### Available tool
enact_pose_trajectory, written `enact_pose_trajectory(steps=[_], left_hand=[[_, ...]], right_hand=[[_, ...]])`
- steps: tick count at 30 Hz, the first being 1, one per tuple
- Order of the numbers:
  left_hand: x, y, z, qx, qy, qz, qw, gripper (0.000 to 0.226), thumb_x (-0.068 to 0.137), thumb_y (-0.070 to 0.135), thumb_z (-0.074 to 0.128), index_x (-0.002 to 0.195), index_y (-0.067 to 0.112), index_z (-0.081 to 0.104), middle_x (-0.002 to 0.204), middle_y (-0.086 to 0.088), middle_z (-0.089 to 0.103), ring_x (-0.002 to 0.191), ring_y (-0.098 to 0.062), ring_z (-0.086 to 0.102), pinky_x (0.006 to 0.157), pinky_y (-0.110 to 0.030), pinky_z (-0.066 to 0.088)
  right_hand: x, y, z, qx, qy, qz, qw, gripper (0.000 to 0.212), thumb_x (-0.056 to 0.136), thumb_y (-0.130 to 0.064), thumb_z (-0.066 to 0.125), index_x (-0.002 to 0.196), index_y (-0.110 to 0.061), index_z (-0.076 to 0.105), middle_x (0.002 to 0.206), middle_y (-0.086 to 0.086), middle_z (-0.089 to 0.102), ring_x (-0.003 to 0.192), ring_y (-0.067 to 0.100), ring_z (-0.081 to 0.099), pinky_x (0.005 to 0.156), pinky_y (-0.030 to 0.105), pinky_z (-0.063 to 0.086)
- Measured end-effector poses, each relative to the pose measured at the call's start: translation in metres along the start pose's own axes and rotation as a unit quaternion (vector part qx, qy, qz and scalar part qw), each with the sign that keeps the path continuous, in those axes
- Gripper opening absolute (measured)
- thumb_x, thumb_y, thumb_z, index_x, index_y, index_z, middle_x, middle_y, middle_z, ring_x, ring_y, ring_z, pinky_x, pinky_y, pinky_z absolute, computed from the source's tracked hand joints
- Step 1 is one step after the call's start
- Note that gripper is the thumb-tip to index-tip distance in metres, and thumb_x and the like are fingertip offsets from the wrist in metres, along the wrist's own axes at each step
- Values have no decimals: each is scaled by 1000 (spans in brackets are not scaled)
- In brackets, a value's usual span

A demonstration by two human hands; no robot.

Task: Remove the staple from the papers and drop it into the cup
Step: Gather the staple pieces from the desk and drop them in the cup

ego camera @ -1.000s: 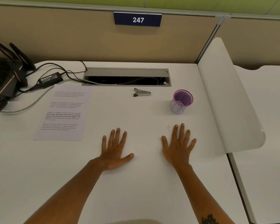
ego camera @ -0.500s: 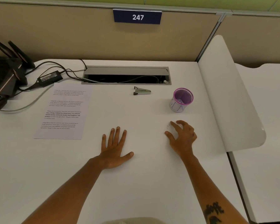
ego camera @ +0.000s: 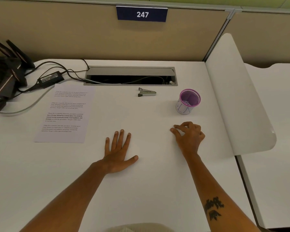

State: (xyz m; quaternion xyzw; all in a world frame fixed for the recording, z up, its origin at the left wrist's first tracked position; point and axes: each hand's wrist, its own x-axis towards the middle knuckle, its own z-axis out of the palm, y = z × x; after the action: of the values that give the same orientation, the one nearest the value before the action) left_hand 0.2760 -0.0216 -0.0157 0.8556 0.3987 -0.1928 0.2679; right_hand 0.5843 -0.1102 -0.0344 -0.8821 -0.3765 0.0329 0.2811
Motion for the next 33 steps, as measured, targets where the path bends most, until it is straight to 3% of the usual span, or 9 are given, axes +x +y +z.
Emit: enact_pose_trajectory(steps=[2,6,13,19,24,30,33], left_hand=[[0,0,1,0,0,0,1000,103,84,88,14,154,33,-37,157,3,-53,145,-20,-49,122,-56,-25],[1,0,1,-3,-2,0,1000,107,76,92,7,154,34,-38,156,4,-55,145,-19,-50,121,-55,-27],[1,0,1,0,2,-1,1000,101,92,81,27,154,33,-37,157,2,-53,145,-20,-50,121,-55,-27],[2,0,1,-5,1,-4,1000,110,71,94,4,154,34,-38,156,4,-54,145,-19,-50,121,-55,-28],[2,-1,2,-9,4,-3,1000,112,68,95,0,154,34,-38,156,3,-54,145,-19,-50,121,-55,-27],[1,-1,1,-3,4,0,1000,102,92,82,26,155,32,-36,158,2,-52,146,-20,-49,121,-56,-26],[1,0,1,-5,5,3,1000,101,93,80,28,155,33,-36,158,3,-53,145,-20,-49,121,-56,-26]], right_hand=[[0,-2,0,-9,9,-5,1000,18,80,-50,81,92,-36,83,106,-13,70,110,19,55,93,45,34],[0,-7,0,-26,24,-5,999,15,82,-47,81,88,-34,83,100,-12,72,106,20,57,89,44,35],[0,-16,3,-58,33,-23,997,6,87,-32,78,87,-28,83,90,-10,76,96,21,61,84,37,34],[1,-28,8,-150,17,-51,987,10,91,-17,69,85,-18,77,84,0,73,87,26,62,82,42,41],[-2,-37,10,-199,-12,-52,978,4,86,-7,70,86,-11,72,79,5,68,81,28,59,78,42,40],[4,-28,9,-210,-40,-85,973,8,92,-9,66,88,-14,68,81,3,65,81,26,54,74,39,31],[10,-26,-3,-134,-51,-35,989,19,95,-7,57,93,-20,71,93,0,69,92,24,55,78,39,28]])
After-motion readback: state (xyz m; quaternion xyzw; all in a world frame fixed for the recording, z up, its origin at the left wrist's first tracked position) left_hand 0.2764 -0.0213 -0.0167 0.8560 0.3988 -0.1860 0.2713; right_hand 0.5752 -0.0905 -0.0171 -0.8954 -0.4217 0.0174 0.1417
